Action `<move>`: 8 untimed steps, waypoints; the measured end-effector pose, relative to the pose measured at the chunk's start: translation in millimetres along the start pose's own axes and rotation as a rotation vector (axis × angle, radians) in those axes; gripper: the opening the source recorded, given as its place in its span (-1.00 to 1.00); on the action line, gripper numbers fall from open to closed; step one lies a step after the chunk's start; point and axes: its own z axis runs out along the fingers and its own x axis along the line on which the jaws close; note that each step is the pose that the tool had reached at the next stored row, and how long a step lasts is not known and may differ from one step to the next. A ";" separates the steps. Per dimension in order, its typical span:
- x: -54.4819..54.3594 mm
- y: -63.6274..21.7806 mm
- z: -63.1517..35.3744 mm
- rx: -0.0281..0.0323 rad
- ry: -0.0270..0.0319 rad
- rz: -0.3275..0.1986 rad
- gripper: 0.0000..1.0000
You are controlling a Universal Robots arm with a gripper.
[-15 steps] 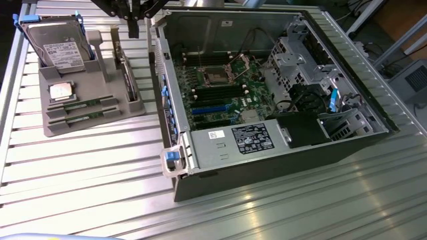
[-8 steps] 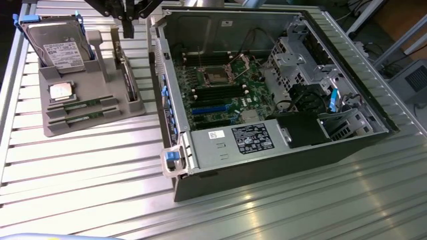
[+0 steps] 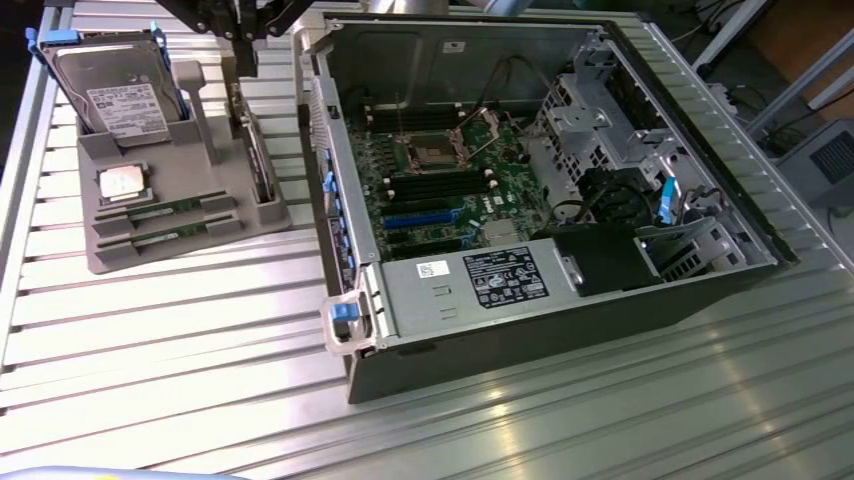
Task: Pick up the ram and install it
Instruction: 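Reach for the ram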
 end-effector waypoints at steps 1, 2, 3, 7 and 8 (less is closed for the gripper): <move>1.0 -0.1 0.0 0.0000 0.0000 0.000 -0.79; 1.6 -0.1 -0.1 0.0000 0.0000 0.000 -0.79; 2.6 -0.2 -0.1 0.0001 0.0000 0.000 -0.79; 8.2 -0.6 -0.3 0.0001 0.0000 0.000 -0.79; 9.4 -0.7 -0.3 0.0000 0.0000 0.000 -0.79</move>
